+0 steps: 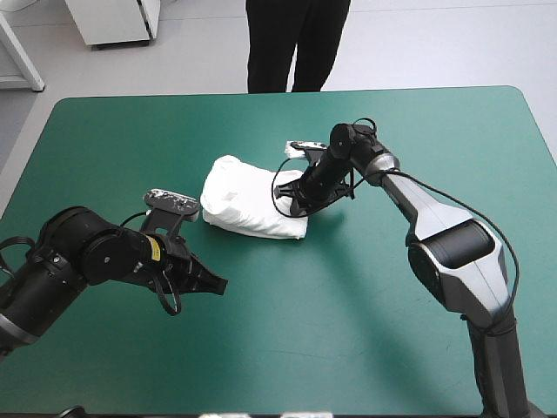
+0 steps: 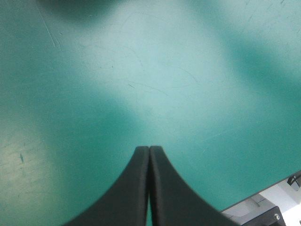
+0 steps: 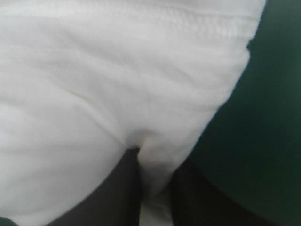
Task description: Fold the cloth
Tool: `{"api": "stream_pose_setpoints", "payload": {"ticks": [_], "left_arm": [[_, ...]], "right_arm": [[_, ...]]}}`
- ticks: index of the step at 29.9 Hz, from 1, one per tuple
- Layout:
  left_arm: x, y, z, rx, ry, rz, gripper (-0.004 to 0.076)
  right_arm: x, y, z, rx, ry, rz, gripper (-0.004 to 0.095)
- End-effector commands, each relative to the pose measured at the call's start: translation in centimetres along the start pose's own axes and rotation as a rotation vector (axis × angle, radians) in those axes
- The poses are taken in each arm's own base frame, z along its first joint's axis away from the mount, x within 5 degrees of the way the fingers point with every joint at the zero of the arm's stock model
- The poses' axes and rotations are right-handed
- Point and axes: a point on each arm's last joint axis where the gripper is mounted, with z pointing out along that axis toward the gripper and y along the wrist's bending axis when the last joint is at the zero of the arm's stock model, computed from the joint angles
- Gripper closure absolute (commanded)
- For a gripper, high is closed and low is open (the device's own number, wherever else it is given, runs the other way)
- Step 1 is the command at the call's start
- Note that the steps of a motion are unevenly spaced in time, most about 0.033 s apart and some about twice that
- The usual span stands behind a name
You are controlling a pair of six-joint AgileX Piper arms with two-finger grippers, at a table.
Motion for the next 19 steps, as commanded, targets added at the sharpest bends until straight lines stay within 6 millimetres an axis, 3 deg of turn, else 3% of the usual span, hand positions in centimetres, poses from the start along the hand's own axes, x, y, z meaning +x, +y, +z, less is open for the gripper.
{"api": "stream_pose_setpoints", "payload": {"ticks": [1, 10, 19], "left_arm": [[-0.1, -0.3, -1.0, 0.027, -0.044, -0.012, 0.0734], [-0.1, -0.4, -1.0, 0.037, -0.041, -0.031, 0.0734], [0.0, -0.7, -1.1, 0.073, -0.032, -0.045, 0.0734]], "right_arm": [[0.0, 0.9, -2.3, 0.006, -0.032, -0.040, 0.0914], [0.3, -1.0, -3.3, 0.117, 0.013, -0.039, 0.0925], [0.0, -6.7, -9.9, 0.238, -0.108, 0.072, 0.0925]]}}
